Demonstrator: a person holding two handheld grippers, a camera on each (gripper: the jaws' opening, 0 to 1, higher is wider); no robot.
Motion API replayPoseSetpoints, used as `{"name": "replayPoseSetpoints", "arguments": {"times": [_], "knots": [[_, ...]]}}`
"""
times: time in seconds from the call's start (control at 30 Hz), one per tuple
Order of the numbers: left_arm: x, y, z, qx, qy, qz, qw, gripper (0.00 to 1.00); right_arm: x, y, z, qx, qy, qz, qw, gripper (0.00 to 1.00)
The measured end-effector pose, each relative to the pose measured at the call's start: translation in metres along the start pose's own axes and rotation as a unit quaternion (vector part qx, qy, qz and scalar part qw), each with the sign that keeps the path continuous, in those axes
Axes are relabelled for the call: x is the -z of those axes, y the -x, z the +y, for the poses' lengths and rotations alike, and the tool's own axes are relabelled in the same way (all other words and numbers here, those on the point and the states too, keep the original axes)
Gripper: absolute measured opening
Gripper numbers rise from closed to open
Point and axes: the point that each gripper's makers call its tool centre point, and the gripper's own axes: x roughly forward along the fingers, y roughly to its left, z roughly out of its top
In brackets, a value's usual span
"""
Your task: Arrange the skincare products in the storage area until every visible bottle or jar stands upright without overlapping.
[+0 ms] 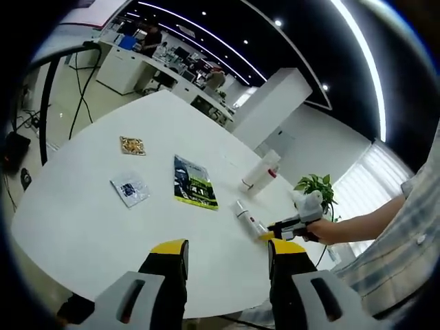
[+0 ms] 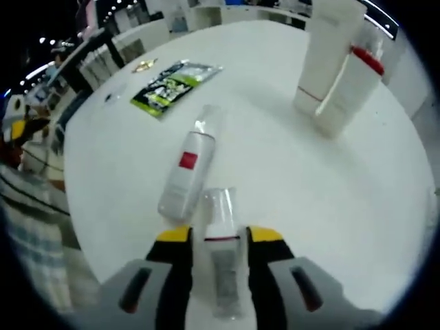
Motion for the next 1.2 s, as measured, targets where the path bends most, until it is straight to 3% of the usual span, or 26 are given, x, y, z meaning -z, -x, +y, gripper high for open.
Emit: {"name": "replayPoseSetpoints", "arguments": {"times": [0.17,0.43,0.53,0.8,1.2], "knots": [[0.003,-0.006,-0.003,0.004,0.003,0.006,1.0,0.48,0.001,-0.001,-0.004,0.014,0.023,0.01,0.9996,0.2],[0.005,-0.009,-0.004,0.005,0.002,0.013,0.9999,0.47,0.001,0.0,-0.004,0.006,0.04,0.012,0.9991,0.19],[0.004,-0.009,-0.006,0.009,0.008,0.009,0.9999,0.43,-0.001,0.001,0.001,-0.017,0.011,0.009,0.9998,0.18],[0.007,-0.021,-0.013,0.015,0.014,0.017,0.9996,0.43,0.002,0.006,0.005,-0.035,0.005,0.0,0.9994,0.18],[0.014,-0.033,-0.024,0.028,0.015,0.032,0.999,0.43,0.003,0.022,-0.001,-0.039,-0.033,-0.036,0.998,0.17]]}}
